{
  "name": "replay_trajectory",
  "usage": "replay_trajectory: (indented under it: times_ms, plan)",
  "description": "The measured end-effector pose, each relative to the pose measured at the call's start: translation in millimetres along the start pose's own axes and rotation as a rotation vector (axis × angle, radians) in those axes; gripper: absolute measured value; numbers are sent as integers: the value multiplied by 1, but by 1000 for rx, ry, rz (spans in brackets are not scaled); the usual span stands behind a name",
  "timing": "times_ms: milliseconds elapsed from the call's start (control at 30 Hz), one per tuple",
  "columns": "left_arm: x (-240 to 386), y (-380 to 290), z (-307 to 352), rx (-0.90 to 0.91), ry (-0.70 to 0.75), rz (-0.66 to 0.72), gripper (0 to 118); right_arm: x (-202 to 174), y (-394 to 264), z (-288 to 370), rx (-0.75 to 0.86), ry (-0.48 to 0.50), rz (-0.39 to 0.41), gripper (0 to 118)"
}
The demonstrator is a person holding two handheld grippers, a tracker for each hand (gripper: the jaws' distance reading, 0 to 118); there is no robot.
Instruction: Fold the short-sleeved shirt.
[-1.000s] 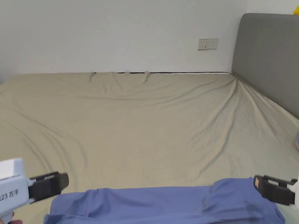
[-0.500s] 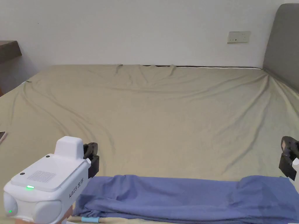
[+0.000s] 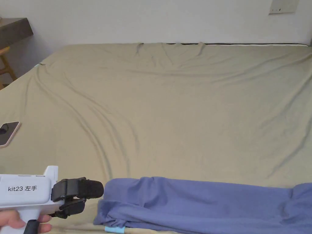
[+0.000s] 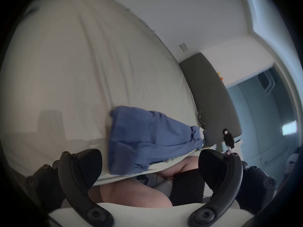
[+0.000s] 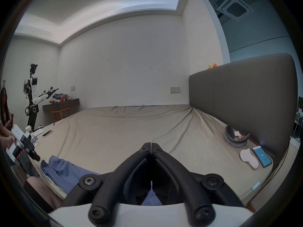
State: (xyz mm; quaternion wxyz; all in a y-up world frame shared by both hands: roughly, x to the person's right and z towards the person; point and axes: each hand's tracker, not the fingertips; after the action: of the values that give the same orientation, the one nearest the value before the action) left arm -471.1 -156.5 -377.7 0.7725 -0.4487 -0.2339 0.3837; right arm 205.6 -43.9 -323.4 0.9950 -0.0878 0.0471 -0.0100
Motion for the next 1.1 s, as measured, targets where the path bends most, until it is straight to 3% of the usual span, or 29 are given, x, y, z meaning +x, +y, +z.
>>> replay_trajectory:
  times_ms: [33,167,267,333,400,433,467,500,533,567,667,867,1000,1100]
  plan:
    - [19,-11,-12,32,8,67,117,0,-1,-2,-8,-4,-5,0]
    - [-16,3,-51,-71,-81,188,117,-2,-4,-9,-37,-29,-11,0]
    - [-7,4,-74,-35,-258,134,117,-1,-7,-11,-63,-47,-16,0]
    - [-10,5,-93,-62,-289,152,117,-2,-10,-12,-79,-57,-18,0]
    - [3,9,-103,-54,-292,73,115,-2,-11,-13,-97,-57,-25,0]
    - [8,10,-110,-87,-280,58,108,-2,-11,-13,-103,-58,-29,0]
    - [11,10,-117,-137,-220,41,80,-3,-12,-13,-104,-57,-29,0]
    - [12,10,-123,-170,-168,49,37,-3,-12,-13,-106,-55,-27,0]
    - [10,10,-128,-199,-83,91,9,-4,-11,-12,-106,-52,-21,0]
    - [2,15,-127,-198,-77,115,9,-5,-11,-11,-105,-51,-12,0]
    - [21,29,-115,-205,-84,-32,9,-6,-9,-10,-99,-40,10,0]
    - [67,49,-67,-90,-38,-52,8,-2,-2,-6,-91,-14,16,0]
    - [81,69,-23,-66,100,-115,7,-1,-2,-8,-91,11,13,0]
    - [70,84,-6,-109,336,-126,7,0,-1,-8,-92,34,2,0]
